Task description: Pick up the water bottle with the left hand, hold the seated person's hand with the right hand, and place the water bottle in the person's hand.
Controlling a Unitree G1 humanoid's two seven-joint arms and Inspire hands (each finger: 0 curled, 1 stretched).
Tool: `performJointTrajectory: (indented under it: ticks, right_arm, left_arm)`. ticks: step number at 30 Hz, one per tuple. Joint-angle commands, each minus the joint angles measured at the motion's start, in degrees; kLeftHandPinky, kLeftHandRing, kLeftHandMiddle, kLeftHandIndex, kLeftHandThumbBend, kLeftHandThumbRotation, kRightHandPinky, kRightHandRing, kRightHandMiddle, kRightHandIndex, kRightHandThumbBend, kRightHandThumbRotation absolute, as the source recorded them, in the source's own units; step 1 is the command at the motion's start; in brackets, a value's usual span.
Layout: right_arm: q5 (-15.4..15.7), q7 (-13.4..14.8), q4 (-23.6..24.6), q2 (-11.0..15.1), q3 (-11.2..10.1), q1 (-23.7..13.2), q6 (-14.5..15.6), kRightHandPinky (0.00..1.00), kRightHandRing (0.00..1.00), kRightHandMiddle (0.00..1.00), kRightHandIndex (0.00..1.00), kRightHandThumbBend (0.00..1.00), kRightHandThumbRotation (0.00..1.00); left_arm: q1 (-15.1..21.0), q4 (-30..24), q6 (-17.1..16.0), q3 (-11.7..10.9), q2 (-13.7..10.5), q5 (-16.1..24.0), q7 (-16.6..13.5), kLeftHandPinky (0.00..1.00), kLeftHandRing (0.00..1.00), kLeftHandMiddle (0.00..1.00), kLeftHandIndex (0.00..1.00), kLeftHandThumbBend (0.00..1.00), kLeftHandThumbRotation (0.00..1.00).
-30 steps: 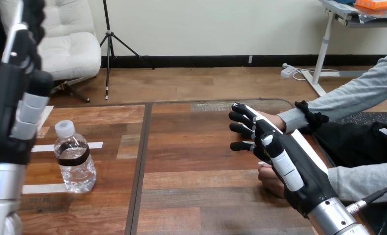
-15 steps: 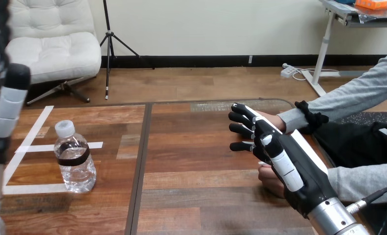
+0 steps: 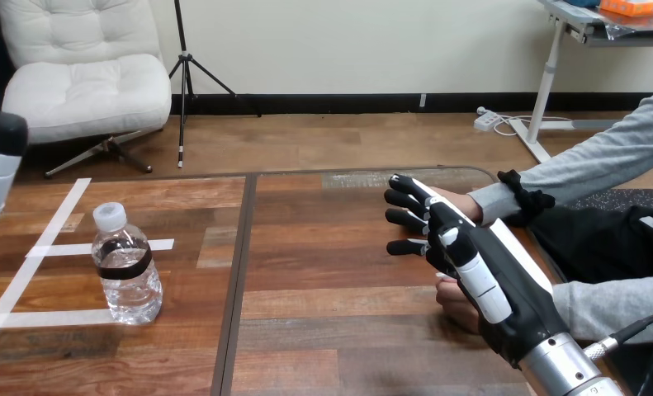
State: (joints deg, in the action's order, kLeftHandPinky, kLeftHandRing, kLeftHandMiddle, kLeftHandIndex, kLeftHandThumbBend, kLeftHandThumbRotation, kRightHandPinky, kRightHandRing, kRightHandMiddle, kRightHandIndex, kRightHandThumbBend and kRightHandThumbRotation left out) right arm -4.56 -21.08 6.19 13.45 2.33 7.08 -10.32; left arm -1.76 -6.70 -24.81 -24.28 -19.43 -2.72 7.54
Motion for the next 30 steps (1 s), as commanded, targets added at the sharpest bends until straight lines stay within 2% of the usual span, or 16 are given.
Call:
performJointTrajectory:
  ticks: [1,6,12,15,27,30]
  right_arm:
    - [-0.7,-0.1,3.5,-0.1,0.1,-2.4,0.0,0.78,0.91,0.93,0.94,0.96,1.0]
    - [-0.6,0.0,3.6,-0.1,0.1,-2.3,0.1,0.78,0.92,0.93,0.94,0.96,1.0]
    - [-0.5,0.0,3.8,-0.1,0.1,-2.3,0.2,0.78,0.92,0.93,0.94,0.96,1.0]
    - [-0.3,0.1,3.6,-0.1,0.1,-2.5,0.1,0.78,0.91,0.93,0.94,0.97,1.0]
    - [0.0,0.2,3.3,-0.2,0.1,-2.6,-0.3,0.77,0.9,0.93,0.94,0.98,1.0]
    - [0.0,0.2,3.3,-0.2,0.2,-2.6,-0.3,0.77,0.9,0.92,0.94,0.98,1.0]
  left_arm:
    - [0.7,1.5,1.3,-0.7,-1.8,1.0,-0.8,1.0,1.0,1.0,1.0,1.0,1.0]
    - [0.5,2.2,2.2,-0.7,-2.0,1.0,-0.9,1.0,1.0,1.0,1.0,1.0,1.0]
    - [0.7,4.7,1.6,-0.4,-2.2,0.5,-0.3,1.0,1.0,1.0,1.0,1.0,1.0]
    - [1.4,7.1,0.3,-0.2,-2.1,-0.1,0.2,1.0,1.0,1.0,1.0,1.0,1.0]
    - [2.6,12.7,-0.7,1.2,-1.9,2.1,-1.1,1.0,1.0,1.0,1.0,1.0,1.0]
    - [2.7,13.4,0.0,1.7,-1.7,2.4,-1.3,1.0,1.0,1.0,1.0,1.0,1.0]
